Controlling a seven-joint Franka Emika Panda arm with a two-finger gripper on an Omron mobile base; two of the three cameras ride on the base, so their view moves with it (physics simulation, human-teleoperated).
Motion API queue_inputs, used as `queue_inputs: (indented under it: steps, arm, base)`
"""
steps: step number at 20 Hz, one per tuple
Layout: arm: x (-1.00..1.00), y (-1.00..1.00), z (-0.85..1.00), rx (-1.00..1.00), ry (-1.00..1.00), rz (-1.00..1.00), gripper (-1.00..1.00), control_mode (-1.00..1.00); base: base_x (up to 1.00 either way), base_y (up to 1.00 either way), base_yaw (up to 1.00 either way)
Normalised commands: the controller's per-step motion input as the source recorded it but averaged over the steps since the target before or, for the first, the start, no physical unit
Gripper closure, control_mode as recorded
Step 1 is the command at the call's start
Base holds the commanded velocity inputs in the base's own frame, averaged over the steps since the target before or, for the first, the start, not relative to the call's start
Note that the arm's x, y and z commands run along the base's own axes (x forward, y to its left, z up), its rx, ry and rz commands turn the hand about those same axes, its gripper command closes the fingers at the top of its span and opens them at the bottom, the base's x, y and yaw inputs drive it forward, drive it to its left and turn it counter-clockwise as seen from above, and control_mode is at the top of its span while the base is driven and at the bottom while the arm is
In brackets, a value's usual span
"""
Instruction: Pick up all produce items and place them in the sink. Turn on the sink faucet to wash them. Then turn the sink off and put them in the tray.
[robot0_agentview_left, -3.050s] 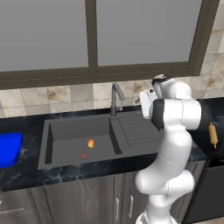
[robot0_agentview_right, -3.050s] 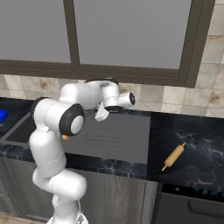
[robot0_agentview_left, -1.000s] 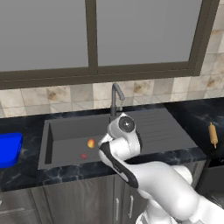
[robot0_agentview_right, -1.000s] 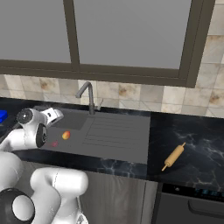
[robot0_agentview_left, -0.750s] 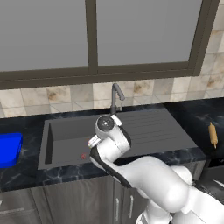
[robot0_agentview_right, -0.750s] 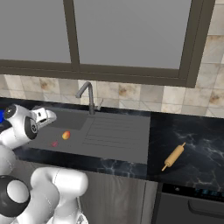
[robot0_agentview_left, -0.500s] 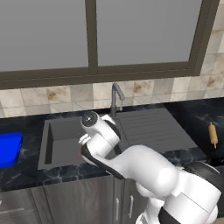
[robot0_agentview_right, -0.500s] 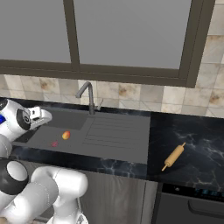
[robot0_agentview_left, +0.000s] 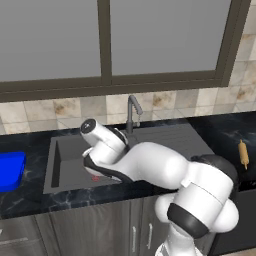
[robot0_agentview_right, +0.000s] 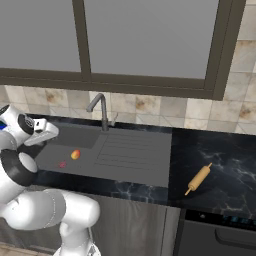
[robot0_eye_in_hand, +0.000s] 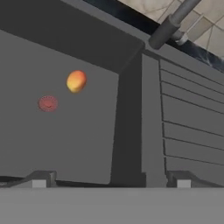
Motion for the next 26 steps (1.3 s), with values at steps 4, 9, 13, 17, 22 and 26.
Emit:
queue_inputs:
  steps: [4,9,13,17,22,26]
  arm:
    - [0.25,0.00,-0.21,0.04,0.01,-0.10,-1.00,-1.00]
    - [0.19,-0.04,-0.22,0.07,0.00,-0.06,-1.00,-1.00]
    - [0.31,-0.07,-0.25,0.10,0.00,-0.06,-1.00,-1.00]
    - [0.34,-0.06,-0.25,0.09,0.00,-0.07,-1.00,-1.00]
    - [0.28,-0.05,-0.25,0.03,0.00,-0.05,-1.00,-1.00]
    - [0.30,-0.02,-0.28,0.00,-0.03,-0.02,-1.00,-1.00]
  base:
    - [0.00,0.00,0.00]
    - [0.00,0.00,0.00]
    - [0.00,0.00,0.00]
    - [0.00,0.00,0.00]
    - [0.00,0.00,0.00]
    - [0.00,0.00,0.00]
